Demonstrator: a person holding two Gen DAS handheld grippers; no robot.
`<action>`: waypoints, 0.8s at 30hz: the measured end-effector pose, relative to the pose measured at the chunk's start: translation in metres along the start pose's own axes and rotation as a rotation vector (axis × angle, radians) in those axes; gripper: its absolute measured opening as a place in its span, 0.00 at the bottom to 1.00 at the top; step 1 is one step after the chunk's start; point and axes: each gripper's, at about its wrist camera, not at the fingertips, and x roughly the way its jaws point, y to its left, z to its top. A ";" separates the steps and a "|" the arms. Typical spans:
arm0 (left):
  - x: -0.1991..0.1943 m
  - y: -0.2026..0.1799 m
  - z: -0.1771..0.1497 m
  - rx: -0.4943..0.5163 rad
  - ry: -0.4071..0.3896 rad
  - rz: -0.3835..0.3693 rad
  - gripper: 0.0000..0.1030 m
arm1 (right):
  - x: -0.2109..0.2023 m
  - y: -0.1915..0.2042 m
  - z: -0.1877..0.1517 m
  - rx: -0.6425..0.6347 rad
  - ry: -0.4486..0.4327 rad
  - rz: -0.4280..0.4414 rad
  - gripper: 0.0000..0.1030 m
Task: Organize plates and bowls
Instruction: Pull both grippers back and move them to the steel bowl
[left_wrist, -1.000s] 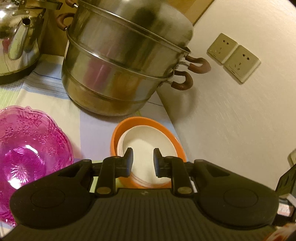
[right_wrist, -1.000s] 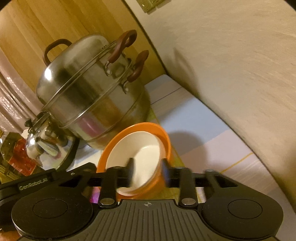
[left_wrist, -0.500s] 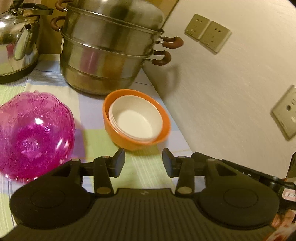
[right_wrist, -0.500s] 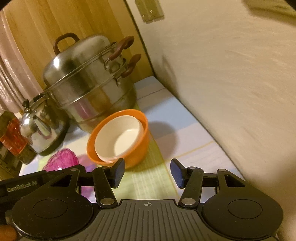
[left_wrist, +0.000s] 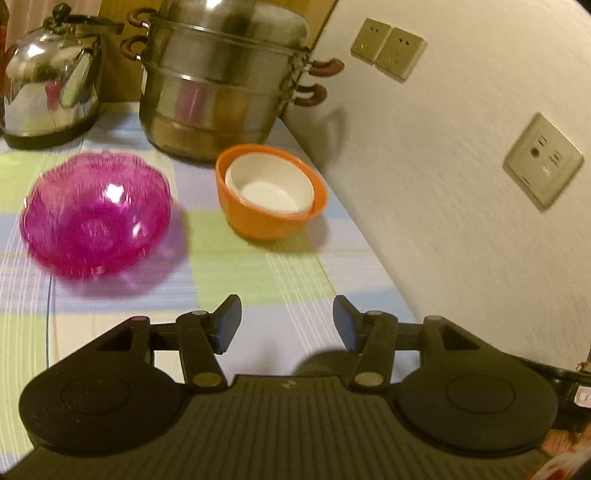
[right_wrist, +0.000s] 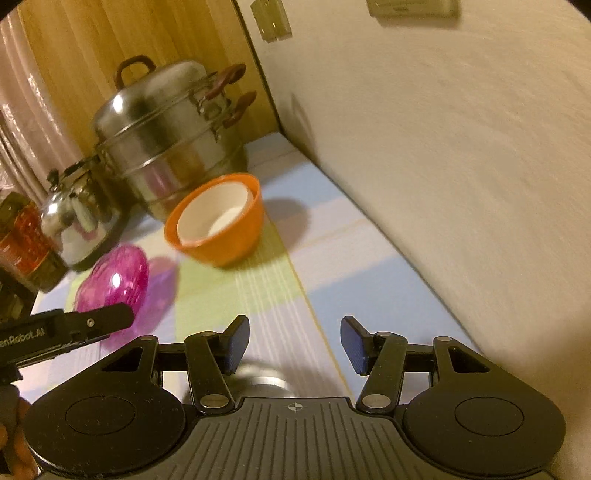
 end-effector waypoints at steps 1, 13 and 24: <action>-0.003 -0.001 -0.005 0.002 0.006 0.000 0.49 | -0.002 -0.001 -0.004 0.002 0.005 0.002 0.53; -0.004 0.002 -0.054 -0.011 0.084 0.045 0.50 | -0.012 -0.014 -0.044 0.043 0.066 0.035 0.53; 0.011 -0.002 -0.071 0.018 0.098 0.043 0.49 | 0.000 -0.016 -0.049 0.051 0.105 0.009 0.53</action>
